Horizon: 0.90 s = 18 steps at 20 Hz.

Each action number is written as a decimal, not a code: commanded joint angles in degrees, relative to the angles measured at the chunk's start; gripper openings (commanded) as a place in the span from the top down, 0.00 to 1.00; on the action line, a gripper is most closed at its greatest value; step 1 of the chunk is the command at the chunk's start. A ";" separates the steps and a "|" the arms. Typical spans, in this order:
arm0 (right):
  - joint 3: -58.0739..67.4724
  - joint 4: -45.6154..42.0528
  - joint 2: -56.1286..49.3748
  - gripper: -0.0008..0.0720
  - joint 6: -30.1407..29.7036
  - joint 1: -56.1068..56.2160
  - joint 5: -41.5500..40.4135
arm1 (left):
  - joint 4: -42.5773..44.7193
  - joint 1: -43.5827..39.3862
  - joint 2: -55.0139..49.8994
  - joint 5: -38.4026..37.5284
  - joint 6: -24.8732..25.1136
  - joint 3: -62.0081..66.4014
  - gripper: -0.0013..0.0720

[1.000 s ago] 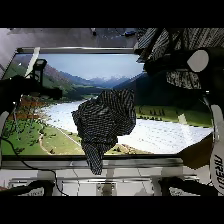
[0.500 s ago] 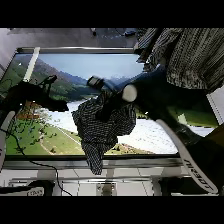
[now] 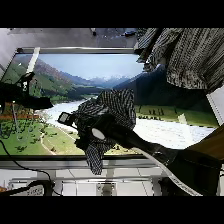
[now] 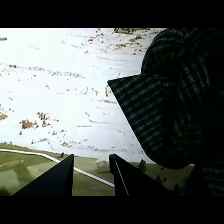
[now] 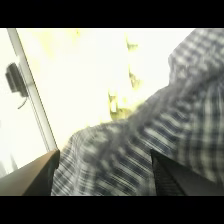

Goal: Fold the clothes and pants, and hang the long-sleeved shirts on hangers.

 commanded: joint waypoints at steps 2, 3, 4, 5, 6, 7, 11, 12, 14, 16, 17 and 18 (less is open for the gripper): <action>-0.35 -2.86 -1.31 0.05 10.36 1.68 -8.02 | -0.02 0.66 0.35 0.02 -0.11 -0.02 0.59; -0.35 -4.87 -1.73 0.21 15.50 1.33 -9.84 | -0.04 0.63 0.35 0.04 -0.13 -0.02 0.59; -0.35 -6.78 -1.81 0.61 17.79 0.76 -9.84 | 0.00 0.63 0.35 0.13 -0.13 -0.02 0.59; -0.33 -7.45 -1.70 0.94 18.01 0.07 -8.81 | 0.00 0.63 0.35 0.35 -0.11 -0.02 0.59; -0.33 -7.72 -1.44 0.95 17.99 -0.87 -6.95 | 0.00 0.63 0.35 0.46 -0.11 -0.02 0.59; -0.33 -8.39 -0.90 0.95 17.97 -1.86 -4.33 | -0.02 0.63 0.35 0.46 -0.11 -0.02 0.59; 0.68 -11.15 8.66 0.95 16.04 -7.48 3.69 | -5.22 0.61 0.35 1.53 2.40 -0.04 0.56; 1.53 -11.93 12.76 0.95 14.97 -9.51 5.20 | -8.59 0.61 0.35 2.71 4.57 -0.04 0.56; 3.10 -12.20 20.87 0.95 12.13 -14.10 8.52 | -15.04 -0.28 0.35 4.13 9.09 -0.04 0.55; 3.48 -12.11 28.35 0.95 9.97 -18.78 11.96 | -18.47 -3.08 0.35 4.52 13.31 -0.04 0.55; 3.45 -12.09 31.30 0.95 8.68 -20.52 14.16 | -18.84 -5.33 0.28 4.48 15.19 -0.04 0.47; 3.45 -12.07 33.88 0.95 7.34 -21.94 16.90 | -18.88 -8.00 0.17 4.24 17.57 -0.04 0.35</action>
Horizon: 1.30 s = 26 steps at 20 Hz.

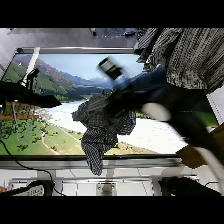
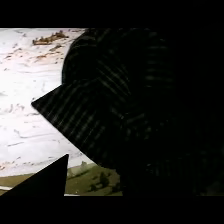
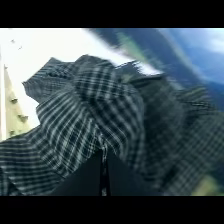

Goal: Fold the clothes and pants, and hang the long-sleeved shirts on hangers.

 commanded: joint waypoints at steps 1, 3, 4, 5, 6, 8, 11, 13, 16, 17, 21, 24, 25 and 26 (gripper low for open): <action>0.55 -0.39 10.36 0.95 -4.96 -6.01 9.79 | -4.55 -7.10 -0.13 0.15 9.53 -0.02 0.32; 0.55 -0.39 12.22 0.95 -5.51 -7.34 14.27 | -5.18 -13.97 -0.11 -2.64 17.22 0.00 0.32; 0.52 -0.33 12.31 0.95 -5.49 -7.63 15.50 | -5.33 -17.16 -0.11 -5.09 20.17 0.00 0.26; 0.48 -0.31 12.13 0.95 -5.49 -7.63 15.78 | -5.29 -20.04 -0.11 -7.78 22.27 0.00 0.17; 0.48 -0.22 11.80 0.95 -5.51 -7.63 15.69 | -5.29 -22.47 -0.11 -10.93 23.98 0.00 0.15; 0.48 -0.22 11.15 0.95 -5.51 -7.63 15.74 | -5.29 -25.22 -0.11 -16.26 28.52 0.00 0.12; 0.48 0.26 10.34 0.95 -5.95 -7.63 15.76 | -5.33 -25.81 -0.11 -24.44 35.69 0.02 0.12; 0.48 0.22 9.97 0.95 -6.05 -7.63 15.74 | -5.31 -25.81 -0.11 -27.28 42.12 0.02 0.10; 0.48 0.24 9.55 0.95 -7.06 -7.63 15.72 | -4.24 -25.88 -0.28 -27.74 45.40 0.02 0.10; 0.48 0.24 9.40 0.95 -7.06 -7.63 15.69 | -4.26 -25.88 -0.63 -27.28 45.40 0.00 0.10; 0.48 0.28 9.14 0.95 -7.06 -7.63 15.61 | -3.82 -27.74 -3.65 -22.80 45.40 0.00 0.10; 0.48 0.61 9.14 0.95 -7.06 -7.63 15.63 | -3.82 -28.72 -5.49 -26.47 45.40 0.02 0.11; 0.48 0.87 9.14 0.95 -7.08 -7.63 15.58 | -3.80 -29.14 -5.90 -28.57 45.40 0.04 0.11; 0.48 1.38 9.14 0.95 -7.08 -7.63 15.50 | -3.82 -29.49 -6.12 -31.08 45.40 0.07 0.19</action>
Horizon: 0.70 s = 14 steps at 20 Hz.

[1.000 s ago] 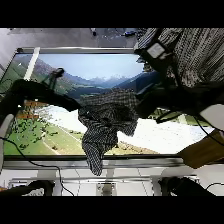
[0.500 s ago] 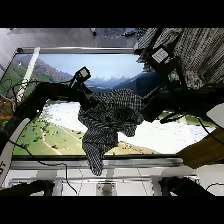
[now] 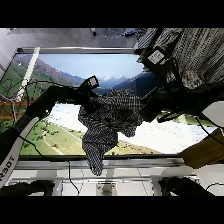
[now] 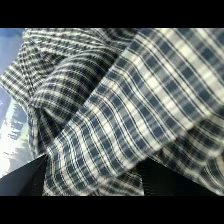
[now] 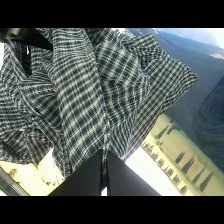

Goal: Fold the clothes and pants, and hang the long-sleeved shirts on hangers.

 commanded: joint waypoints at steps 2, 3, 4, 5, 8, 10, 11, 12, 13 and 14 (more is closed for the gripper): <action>0.07 1.86 -0.02 0.95 -0.48 -0.02 -0.11 | 0.17 -1.38 -1.22 -11.54 0.33 0.11 0.91; 0.07 2.29 0.00 0.95 -1.14 -0.02 -0.11 | 0.63 -1.33 -0.94 -15.13 -0.74 0.11 0.90; 0.07 2.38 0.00 0.95 -2.60 -0.02 -0.33 | 2.27 -0.83 -0.13 -18.67 -2.56 0.15 0.90; 0.09 2.10 0.00 0.95 -3.96 -0.02 -1.81 | 3.74 -0.24 1.18 -21.00 -3.89 0.39 0.91; 0.15 -1.60 0.15 0.95 -5.46 -0.04 -17.97 | 5.44 1.36 8.59 -30.23 -4.92 3.13 0.91; 0.74 -2.58 0.13 0.95 -5.44 -0.04 -33.03 | 12.72 1.66 13.86 -33.53 -4.76 7.54 0.91; 1.25 -2.78 0.11 0.95 -5.46 -0.04 -39.71 | 18.01 1.90 15.87 -33.07 -4.79 10.36 0.91; 1.81 -2.82 0.11 0.95 -5.46 -0.04 -44.70 | 22.53 1.95 17.55 -32.94 -4.76 13.46 0.91; 2.67 -2.82 0.11 0.95 -5.60 -0.04 -48.37 | 25.42 2.23 18.60 -32.92 -4.79 16.46 0.91; 3.58 -2.78 0.11 0.95 -6.19 -0.02 -50.53 | 27.45 2.45 19.30 -32.92 -4.76 19.76 0.91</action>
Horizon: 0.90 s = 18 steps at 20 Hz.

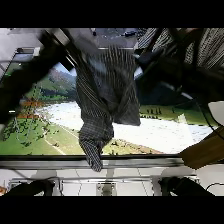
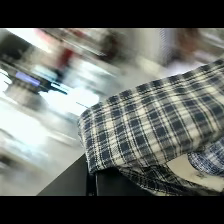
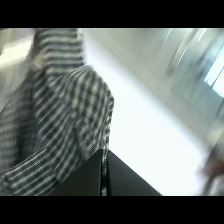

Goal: Fold the clothes and pants, and hang the long-sleeved shirts on hangers.

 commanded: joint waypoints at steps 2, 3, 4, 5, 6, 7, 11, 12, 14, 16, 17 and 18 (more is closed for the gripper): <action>4.11 -0.74 0.02 0.95 -1.92 -0.02 -17.07 | 13.86 0.63 4.44 -2.45 -0.33 13.07 0.91; 5.51 -0.70 0.04 0.95 -2.67 -0.02 -16.55 | 14.05 0.59 4.50 -1.01 -0.37 15.30 0.91; 6.60 -0.66 0.07 0.95 -2.67 -0.02 -15.52 | 14.10 0.37 4.55 2.84 -0.92 17.00 0.91; 7.39 -0.68 0.09 0.95 -2.67 -0.02 -13.66 | 14.12 0.39 4.66 7.72 -3.52 17.40 0.91; 7.56 -0.66 0.09 0.95 -2.64 -0.02 -11.47 | 14.62 0.57 4.42 13.79 -7.43 17.33 0.91; 7.48 -0.57 -0.07 0.95 -2.51 -0.02 -7.58 | 16.41 1.53 3.69 20.65 -12.94 17.03 0.91; 3.02 1.33 -2.43 0.95 0.00 -0.02 9.90 | 17.44 6.10 -1.70 37.83 -37.27 10.16 0.91; 0.17 2.03 -2.82 0.95 0.02 -0.02 10.43 | 15.58 6.27 -2.29 38.16 -37.68 6.58 0.91; -4.90 3.50 -3.63 0.95 0.04 -0.02 9.40 | 12.31 6.08 -2.75 36.85 -37.59 -0.98 0.91; -8.48 4.92 -5.05 0.95 0.61 -0.02 8.39 | 9.51 5.99 -2.95 34.77 -37.57 -6.84 0.91; -9.27 6.16 -5.92 0.95 0.61 -0.02 8.13 | 8.52 5.99 -3.08 33.81 -37.57 -8.90 0.91; -9.73 7.63 -7.04 0.95 0.61 -0.02 7.67 | 7.69 5.99 -3.10 33.05 -37.46 -10.29 0.91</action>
